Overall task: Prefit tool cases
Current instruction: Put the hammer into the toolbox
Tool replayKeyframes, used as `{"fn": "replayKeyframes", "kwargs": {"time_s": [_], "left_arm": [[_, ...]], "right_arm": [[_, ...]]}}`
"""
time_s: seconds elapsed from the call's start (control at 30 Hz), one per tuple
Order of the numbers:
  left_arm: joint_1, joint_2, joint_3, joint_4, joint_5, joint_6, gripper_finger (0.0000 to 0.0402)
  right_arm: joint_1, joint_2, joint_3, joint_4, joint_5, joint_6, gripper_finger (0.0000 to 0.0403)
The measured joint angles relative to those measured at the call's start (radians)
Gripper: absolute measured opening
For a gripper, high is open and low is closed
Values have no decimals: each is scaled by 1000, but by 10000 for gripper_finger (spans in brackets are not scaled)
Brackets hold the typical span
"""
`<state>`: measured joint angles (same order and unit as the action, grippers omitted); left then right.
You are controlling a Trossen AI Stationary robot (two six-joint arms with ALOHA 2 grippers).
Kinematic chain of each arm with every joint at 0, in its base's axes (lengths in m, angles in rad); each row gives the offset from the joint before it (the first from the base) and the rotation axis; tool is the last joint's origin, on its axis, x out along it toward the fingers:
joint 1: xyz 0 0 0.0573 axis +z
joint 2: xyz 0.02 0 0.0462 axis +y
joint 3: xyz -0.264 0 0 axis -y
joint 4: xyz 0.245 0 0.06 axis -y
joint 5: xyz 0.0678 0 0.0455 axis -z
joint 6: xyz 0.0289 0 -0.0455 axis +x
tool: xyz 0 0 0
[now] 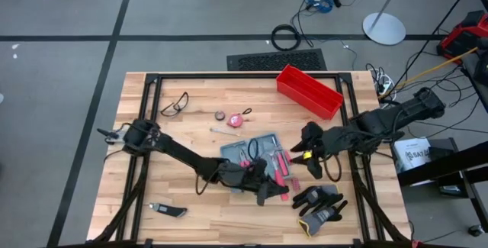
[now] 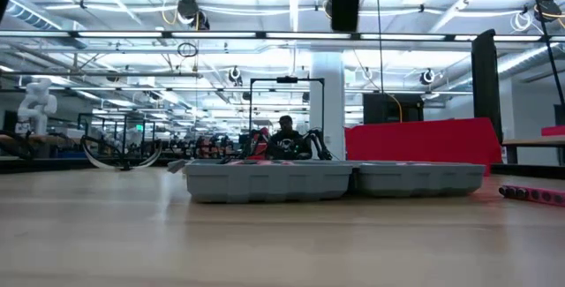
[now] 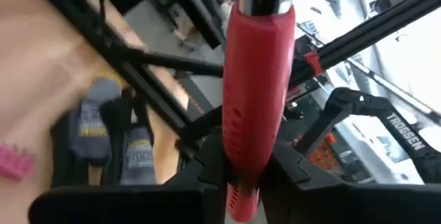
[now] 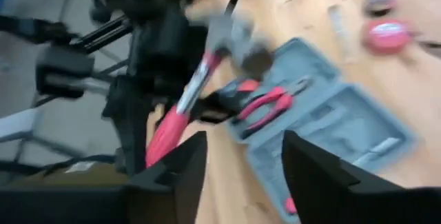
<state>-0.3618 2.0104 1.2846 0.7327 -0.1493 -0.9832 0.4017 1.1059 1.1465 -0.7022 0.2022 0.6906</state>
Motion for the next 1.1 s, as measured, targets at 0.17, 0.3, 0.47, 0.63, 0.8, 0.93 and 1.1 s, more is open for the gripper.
{"fn": "replayKeyframes", "kwargs": {"time_s": [0.17, 0.3, 0.47, 0.63, 0.8, 0.93, 1.1], "left_arm": [[0, -52, 1, -40, -19, 64, 55], [-9, -50, 1, -49, -20, 77, 55], [-21, -50, 0, -66, -27, 127, 55], [-28, -50, 0, -61, -38, 185, 55], [-34, -50, 0, -57, -47, 215, 55], [-40, -51, 0, -58, -59, 251, 55], [-49, -51, 0, -63, -85, 298, 57]], "right_arm": [[1, 57, 0, 163, -79, -40, 209], [-10, 92, 0, 201, -77, -87, 217], [-22, 132, 0, 300, -95, -123, 215], [-30, 179, 0, 394, -157, -134, 214], [-29, 198, 0, 430, -157, -158, 167], [-29, 197, -1, 467, -159, -150, 46], [-37, 196, -1, 463, -147, -134, 35]]}}
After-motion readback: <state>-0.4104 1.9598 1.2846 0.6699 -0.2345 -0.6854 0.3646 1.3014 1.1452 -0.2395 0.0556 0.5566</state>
